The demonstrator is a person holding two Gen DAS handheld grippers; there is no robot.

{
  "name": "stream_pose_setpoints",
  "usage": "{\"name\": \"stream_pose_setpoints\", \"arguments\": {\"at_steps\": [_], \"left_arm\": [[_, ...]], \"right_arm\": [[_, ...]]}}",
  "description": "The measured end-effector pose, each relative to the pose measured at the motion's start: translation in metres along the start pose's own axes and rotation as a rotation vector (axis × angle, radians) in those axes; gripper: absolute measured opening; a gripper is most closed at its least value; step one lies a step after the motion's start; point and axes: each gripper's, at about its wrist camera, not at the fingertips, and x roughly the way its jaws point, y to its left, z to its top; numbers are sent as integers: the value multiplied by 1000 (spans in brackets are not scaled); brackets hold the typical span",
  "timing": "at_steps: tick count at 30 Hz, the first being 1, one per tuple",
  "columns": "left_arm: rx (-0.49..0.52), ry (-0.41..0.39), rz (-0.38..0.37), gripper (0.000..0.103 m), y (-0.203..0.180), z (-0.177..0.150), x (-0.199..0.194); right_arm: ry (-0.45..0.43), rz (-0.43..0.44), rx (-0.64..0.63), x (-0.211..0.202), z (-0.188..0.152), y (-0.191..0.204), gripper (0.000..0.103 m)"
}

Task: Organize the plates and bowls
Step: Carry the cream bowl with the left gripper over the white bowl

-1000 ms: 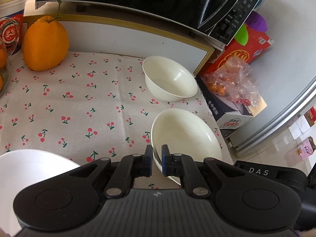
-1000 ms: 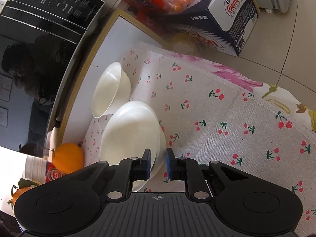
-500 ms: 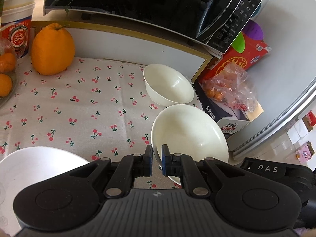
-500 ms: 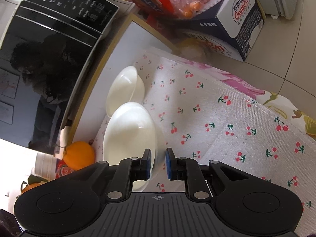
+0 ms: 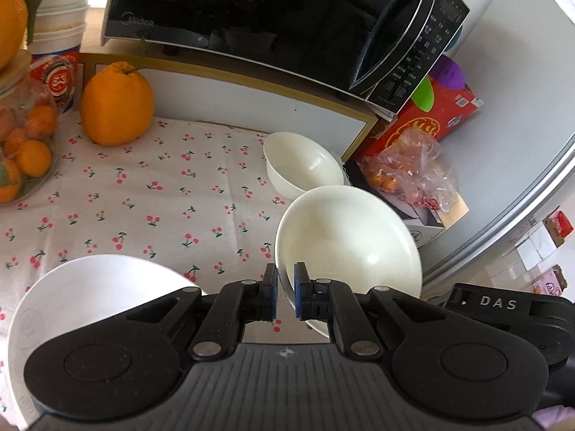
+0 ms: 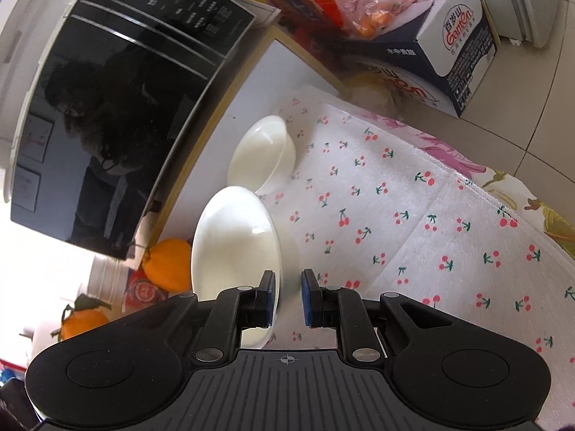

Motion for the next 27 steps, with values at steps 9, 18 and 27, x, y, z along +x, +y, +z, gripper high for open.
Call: {"name": "stream_pose_setpoints", "arguments": {"at_steps": [9,18,27], "left_arm": [[-22,-12,13,8,4,-8,-18],[-22,-27,8,8,5,-19,-39],[21,-30,-2,8,3,-28,-55]], "right_arm": [[24,0,-65,-16,-13,12,16],[46,-6,-129,-31,-27,21,16],[83,-11,-147,-48,-37,21,16]]}}
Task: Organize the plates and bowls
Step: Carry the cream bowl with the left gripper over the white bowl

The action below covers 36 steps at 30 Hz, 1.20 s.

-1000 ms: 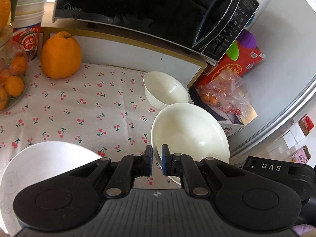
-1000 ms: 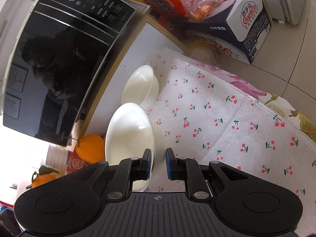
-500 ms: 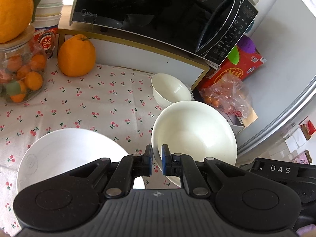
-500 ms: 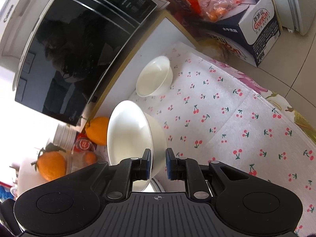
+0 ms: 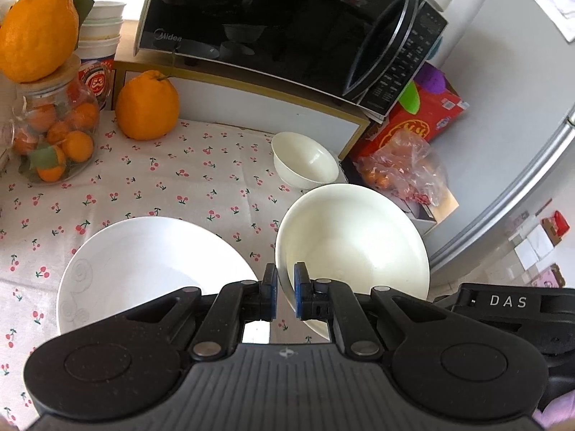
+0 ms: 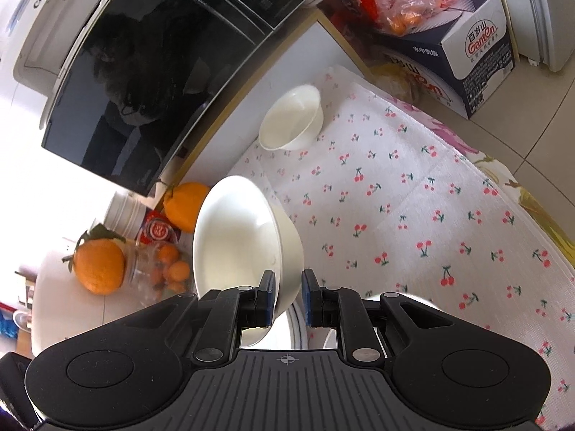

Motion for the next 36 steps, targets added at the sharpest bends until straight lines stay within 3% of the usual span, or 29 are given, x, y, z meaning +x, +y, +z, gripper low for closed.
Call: {"name": "stream_pose_setpoints", "arguments": {"at_steps": [20,36], "left_arm": [[74,87,-63,10,5,-37,-24],[119,182,-53,11,-1,-60,-8]], "right_arm": [[65,-48,-100,-31,-38,-7,16],[121,-150,-117,-28,-56,-25,16]]}}
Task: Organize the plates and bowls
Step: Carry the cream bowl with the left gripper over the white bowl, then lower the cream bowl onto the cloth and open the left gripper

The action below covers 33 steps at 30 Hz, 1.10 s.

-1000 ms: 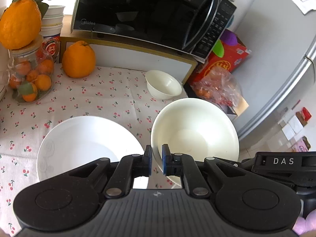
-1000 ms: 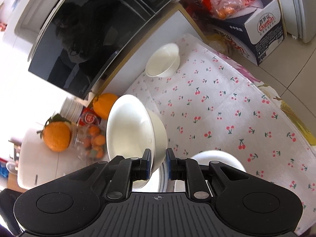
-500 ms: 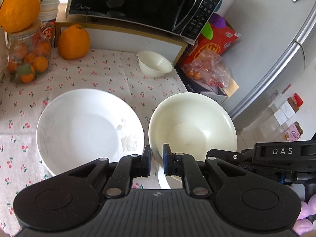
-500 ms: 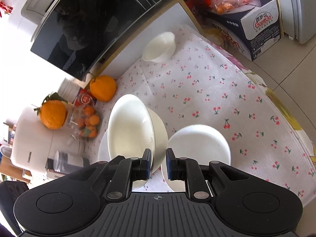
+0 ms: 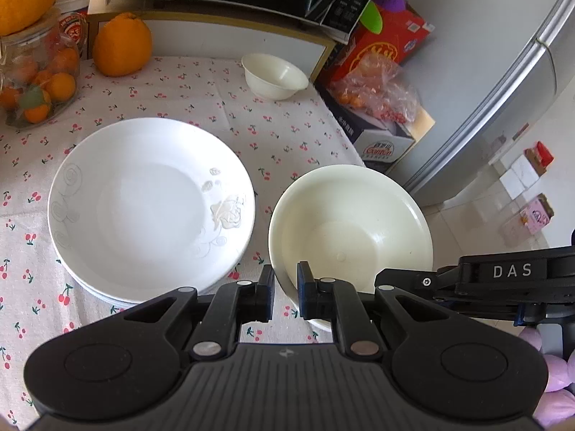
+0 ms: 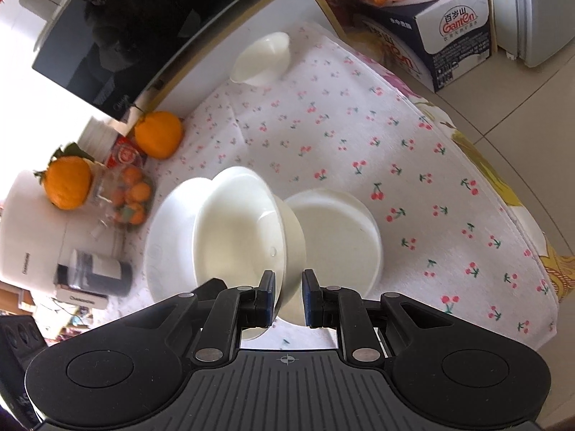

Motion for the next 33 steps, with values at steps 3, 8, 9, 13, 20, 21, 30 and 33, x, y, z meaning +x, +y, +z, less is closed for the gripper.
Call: {"name": "stream_pose_setpoints", "arguments": {"at_steps": [3,8,9,13,20,21,30,33], "left_arm": [[7,11,9,11,-1,-2,4],[16,25,16,11,-1,-4,8],[17,29,18,11,-1,-5,8],[16,42,23,12,0,-7,11],[17,57,14,12,-4,-8,15],[20,58,14,12,-5,-9,15],[39,73,15,13,-11,-10,21],[47,79,10,16,-13,-11,22]], "right_arm": [[9,-9,-4,2,-1,-2,16],[25,-19,6,6,-1,-5,16],[30,-24,5,8,-1,-6,16],[36,-38,3,10,-3,-7,16],[50,-67,15,14,-1,-10,19],[53,-72,20,14,-1,-12,19],[59,-75,48,12,4,-19,20],[66,-62,53,10,6,-20,26]]}}
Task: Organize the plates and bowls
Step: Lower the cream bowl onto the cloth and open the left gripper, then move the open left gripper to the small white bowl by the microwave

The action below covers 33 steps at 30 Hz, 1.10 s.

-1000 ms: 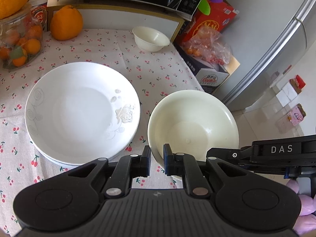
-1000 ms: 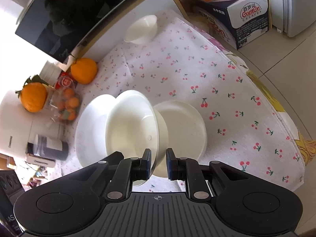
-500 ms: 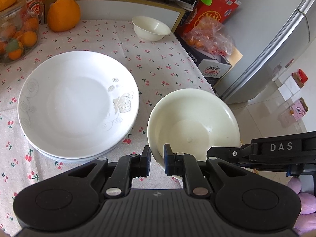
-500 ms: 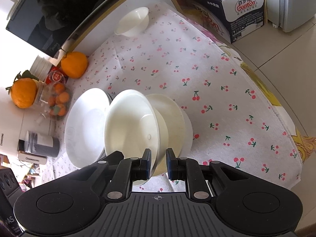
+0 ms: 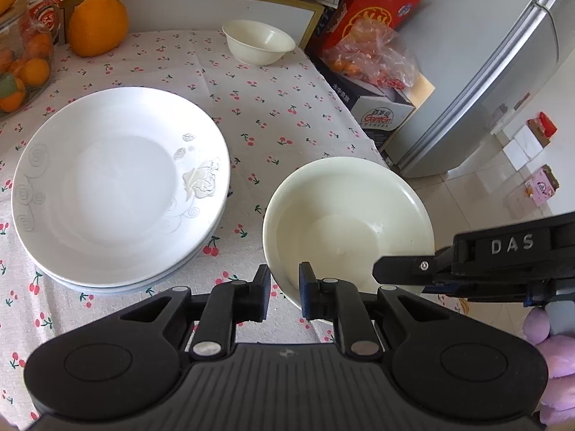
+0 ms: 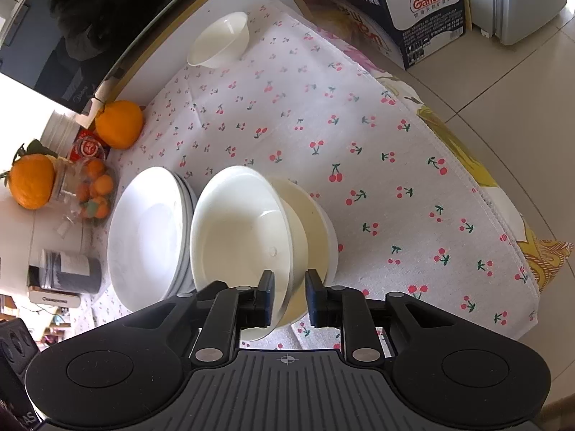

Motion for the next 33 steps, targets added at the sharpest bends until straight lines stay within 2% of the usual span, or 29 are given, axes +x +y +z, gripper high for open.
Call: {"name": "stream_pose_setpoints", "arguments": {"at_steps": [3,5,7,10,13,15,18,21,27,33], "left_arm": [[8,3,0,24,-1,0,2],[12,3,0,25,-2,0,3],[19,1,3,27,-4,0,3],[25,2,7,34,-4,0,4],[23,1,9,46,-4,1,4],[18,-6,12,61,-4,1,3],[15,-21,16,77,-4,2,1],[10,-29,18,92,-4,4,-1],[-20,-42,23,101,-2,7,-4],[-17,-54,52,102,-4,9,-6]], "right_arm": [[0,14,-7,-3,1,2,35],[-8,15,-17,-6,1,3,39],[-14,15,-18,-9,2,3,54],[-21,22,-15,-12,4,2,58],[-28,32,-9,-15,5,1,60],[-38,33,-7,-18,7,0,63],[-54,35,1,-20,9,-1,71],[-73,29,9,-22,12,-3,75],[-104,16,19,-26,17,-7,81],[-134,21,14,-27,21,-8,86]]}}
